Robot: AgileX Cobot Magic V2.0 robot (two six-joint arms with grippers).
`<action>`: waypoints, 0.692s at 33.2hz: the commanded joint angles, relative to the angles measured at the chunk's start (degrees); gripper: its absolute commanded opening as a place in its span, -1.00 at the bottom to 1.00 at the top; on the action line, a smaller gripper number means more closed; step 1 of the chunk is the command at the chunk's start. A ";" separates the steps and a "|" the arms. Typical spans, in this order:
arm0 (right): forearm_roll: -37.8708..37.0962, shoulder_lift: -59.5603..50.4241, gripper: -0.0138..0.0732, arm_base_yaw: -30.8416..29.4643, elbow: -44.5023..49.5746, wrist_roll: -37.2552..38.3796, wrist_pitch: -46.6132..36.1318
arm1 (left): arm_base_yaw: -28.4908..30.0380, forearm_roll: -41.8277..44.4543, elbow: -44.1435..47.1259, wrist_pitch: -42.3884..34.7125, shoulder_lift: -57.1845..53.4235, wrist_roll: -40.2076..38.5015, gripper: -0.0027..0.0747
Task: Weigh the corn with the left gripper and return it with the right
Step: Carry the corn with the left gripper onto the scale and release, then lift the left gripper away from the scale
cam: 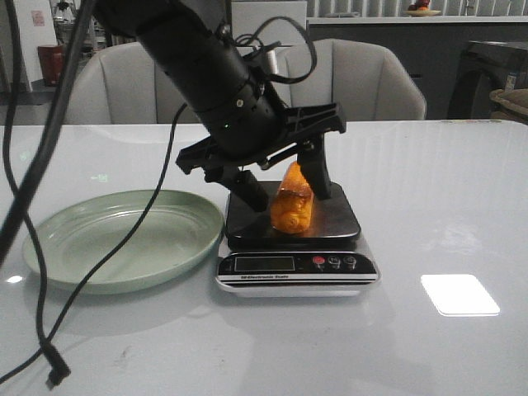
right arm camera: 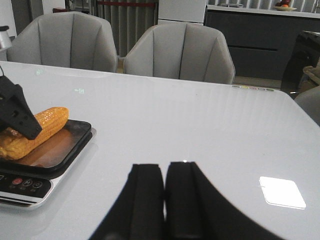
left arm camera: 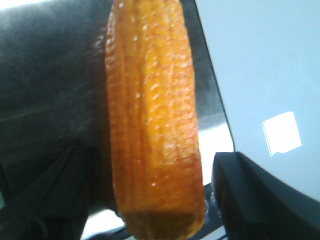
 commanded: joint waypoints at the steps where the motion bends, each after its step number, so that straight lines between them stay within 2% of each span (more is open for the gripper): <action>1: -0.03 -1.17 -0.28 -0.34 0.59 -0.29 -4.26 | -0.23 -0.40 -4.13 0.46 -3.92 -0.10 0.44; 5: -0.03 -1.17 -0.28 -0.34 0.59 -0.29 -4.26 | -0.05 2.53 -4.86 1.86 -6.70 -0.10 0.44; 14: -0.03 -1.17 -0.28 -0.34 0.59 -0.29 -4.26 | 2.55 9.69 -3.97 10.59 -17.67 -0.10 0.44; 23: -0.03 -1.17 -0.28 -0.34 0.59 -0.29 -4.26 | 2.66 16.12 6.06 10.59 -34.66 -0.10 0.44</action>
